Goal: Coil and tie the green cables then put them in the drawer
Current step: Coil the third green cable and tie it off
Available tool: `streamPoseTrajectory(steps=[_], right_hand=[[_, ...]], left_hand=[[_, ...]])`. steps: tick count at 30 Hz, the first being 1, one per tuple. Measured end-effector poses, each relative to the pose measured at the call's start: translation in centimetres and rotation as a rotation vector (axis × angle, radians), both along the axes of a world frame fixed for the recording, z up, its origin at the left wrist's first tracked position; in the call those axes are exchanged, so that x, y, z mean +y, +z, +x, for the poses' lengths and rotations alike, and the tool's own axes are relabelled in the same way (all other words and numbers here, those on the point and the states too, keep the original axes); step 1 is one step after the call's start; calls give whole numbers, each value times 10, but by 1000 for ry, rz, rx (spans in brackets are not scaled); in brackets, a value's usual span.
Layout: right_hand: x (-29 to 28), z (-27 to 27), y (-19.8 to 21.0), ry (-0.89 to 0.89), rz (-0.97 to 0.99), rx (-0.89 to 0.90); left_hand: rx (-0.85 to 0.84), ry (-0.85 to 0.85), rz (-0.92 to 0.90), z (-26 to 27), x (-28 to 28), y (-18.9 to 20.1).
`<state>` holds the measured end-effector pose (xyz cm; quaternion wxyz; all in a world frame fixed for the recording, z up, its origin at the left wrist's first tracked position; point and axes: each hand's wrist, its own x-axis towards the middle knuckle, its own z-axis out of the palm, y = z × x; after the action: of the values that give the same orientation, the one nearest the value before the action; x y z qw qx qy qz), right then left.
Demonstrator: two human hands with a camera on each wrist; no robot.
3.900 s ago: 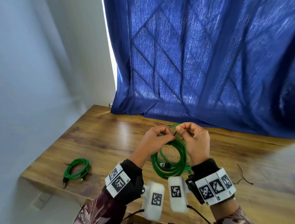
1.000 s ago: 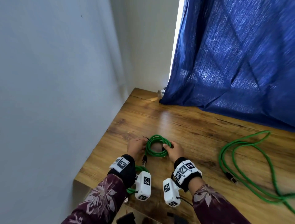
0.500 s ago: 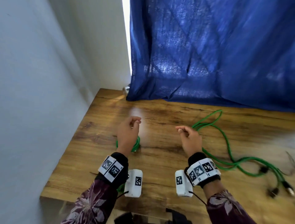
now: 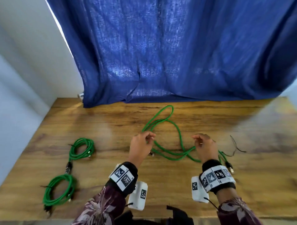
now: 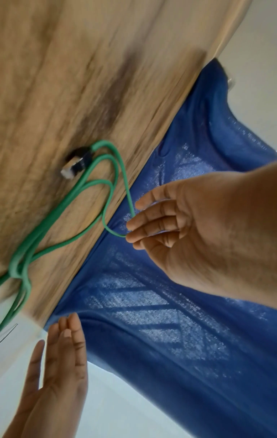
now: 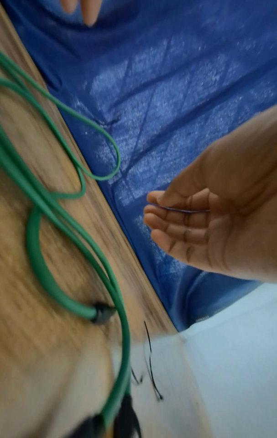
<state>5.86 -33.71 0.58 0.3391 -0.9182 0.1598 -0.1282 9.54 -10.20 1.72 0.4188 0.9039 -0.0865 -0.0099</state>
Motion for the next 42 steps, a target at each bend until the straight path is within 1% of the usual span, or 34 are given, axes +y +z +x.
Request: streamPoseTrajectory(steps=[3,6,9,11,13,15,18,21,25,27,30,33,35,37,38,39,40,41,42], right_hand=[[-36,-7,-9,-43,-23,67],[-60,-14,-14,-68,-70,171],[-74,-23,-18,-79,-121,274],[-81,-27,-23,-61,-148,378],[-86,-28,-31,-32,-147,470],[-89,-29,-40,-15,-146,519],[-92,-29,-47,-45,-131,513],[-95,-27,-45,-62,-96,518],[-106,-23,-36,-97,103,408],[-109,-22,-24,-80,185,369],[-110,-20,-1,-5,260,321],[-103,-17,29,95,287,209],[-95,-15,51,156,355,95],[-87,-13,72,220,447,4],[-81,-12,81,254,518,-19],[-76,-11,89,289,606,-30],[-71,-10,96,329,703,-35],[-65,-9,103,369,787,-27],[-59,-9,110,411,854,-16]], left_hand=[[-3,-49,44,-7,-32,-8],[9,-71,70,-12,-54,-17],[27,-76,127,-16,-70,-29],[50,-73,174,-19,-78,-35],[97,-85,229,-23,-83,-40],[147,-102,292,-28,-86,-45],[153,-94,361,-33,-88,-49],[153,-87,369,-34,-89,-49],[167,-79,389,-31,-92,-48],[177,-75,393,-31,-93,-47],[150,-65,337,-28,-97,-42],[57,-107,219,-25,-103,-28],[-32,-122,139,-24,-109,-12],[-134,-78,14,-24,-115,9],[-156,-49,-62,-24,-119,23],[-132,-44,-154,-26,-123,37],[-71,-71,-255,-26,-127,52],[-1,-124,-332,-26,-130,66],[51,-185,-360,-26,-131,77]])
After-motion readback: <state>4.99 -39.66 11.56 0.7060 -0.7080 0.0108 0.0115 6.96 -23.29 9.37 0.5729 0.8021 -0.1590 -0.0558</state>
